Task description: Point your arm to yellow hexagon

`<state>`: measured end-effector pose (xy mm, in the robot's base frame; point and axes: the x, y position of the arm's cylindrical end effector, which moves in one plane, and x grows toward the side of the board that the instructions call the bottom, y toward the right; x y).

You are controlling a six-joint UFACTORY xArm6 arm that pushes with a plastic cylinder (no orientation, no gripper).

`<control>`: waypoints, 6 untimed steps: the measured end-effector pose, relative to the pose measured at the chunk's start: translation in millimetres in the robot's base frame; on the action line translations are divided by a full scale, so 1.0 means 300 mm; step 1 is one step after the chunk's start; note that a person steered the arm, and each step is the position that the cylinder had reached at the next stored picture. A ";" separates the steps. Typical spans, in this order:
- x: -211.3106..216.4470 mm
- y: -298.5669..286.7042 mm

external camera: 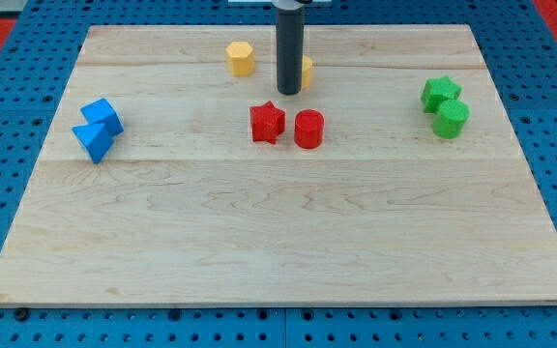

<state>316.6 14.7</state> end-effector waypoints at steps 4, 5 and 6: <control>-0.026 -0.117; -0.021 -0.252; -0.039 -0.362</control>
